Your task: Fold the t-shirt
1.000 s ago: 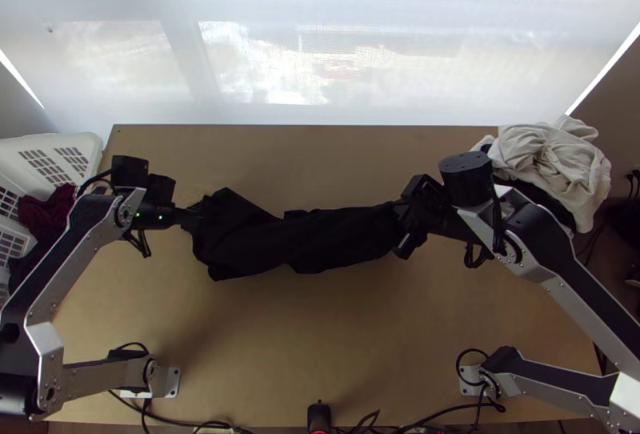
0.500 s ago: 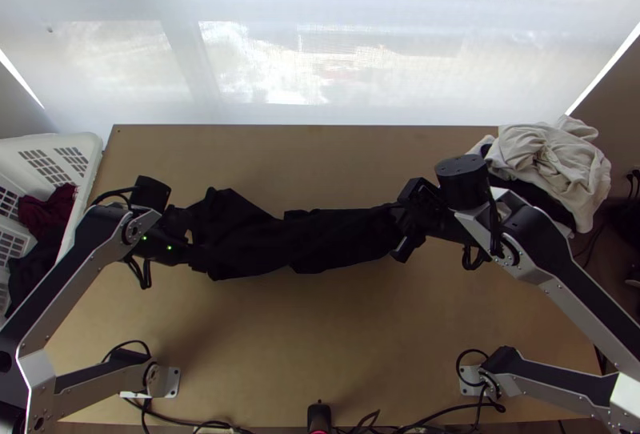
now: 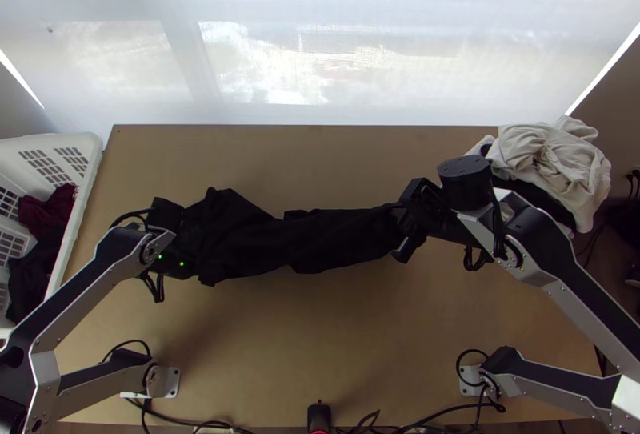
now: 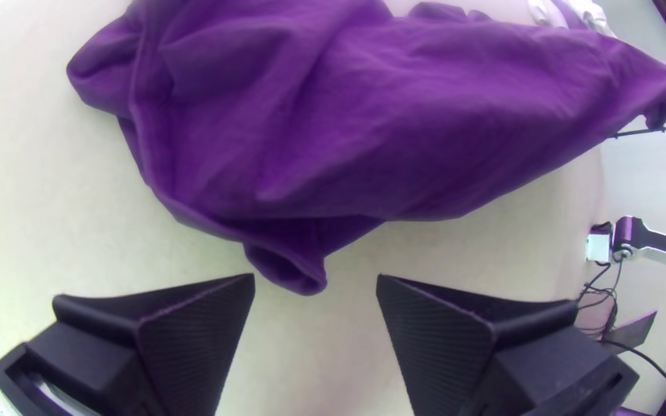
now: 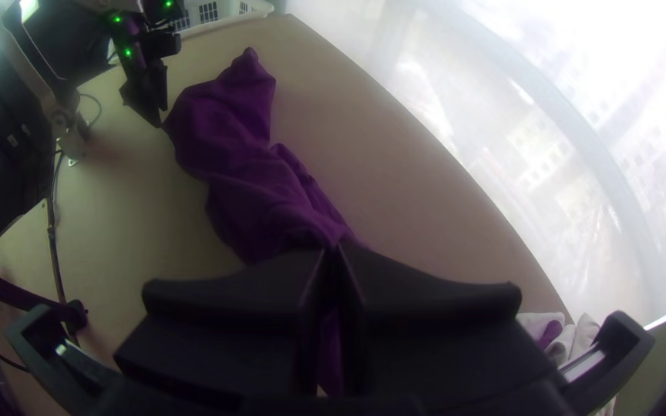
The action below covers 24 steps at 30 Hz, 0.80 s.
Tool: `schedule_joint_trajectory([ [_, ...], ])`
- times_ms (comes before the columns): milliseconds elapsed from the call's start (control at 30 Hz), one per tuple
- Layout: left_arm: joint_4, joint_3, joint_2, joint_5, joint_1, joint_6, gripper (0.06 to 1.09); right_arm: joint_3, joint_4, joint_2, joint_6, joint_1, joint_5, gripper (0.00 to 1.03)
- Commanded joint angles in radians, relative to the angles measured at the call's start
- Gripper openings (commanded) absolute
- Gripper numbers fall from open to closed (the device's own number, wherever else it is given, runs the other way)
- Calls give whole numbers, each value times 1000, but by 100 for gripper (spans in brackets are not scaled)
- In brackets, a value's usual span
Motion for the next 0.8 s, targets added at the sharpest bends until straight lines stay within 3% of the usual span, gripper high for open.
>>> schedule_joint_trajectory([
  [0, 120, -71, 7, -5, -5, -5, 76, 3, -1, 2, 6, -1, 0, 3],
  [167, 175, -93, 25, -1, 1, -5, 21, 4, -1, 5, 8, -4, 2, 3],
  [200, 184, -97, 25, -2, 1, -5, 12, 6, -1, 5, 8, -6, 2, 3],
  [233, 189, -99, 24, -2, 3, -5, 9, 7, -1, 5, 8, -7, 2, 3],
  [433, 131, -59, -35, -2, 32, 6, 9, 35, -13, -2, 8, -21, 2, 3],
  [767, -136, 273, -145, 39, 136, 18, 9, 150, -38, -8, 9, -50, 8, 3],
])
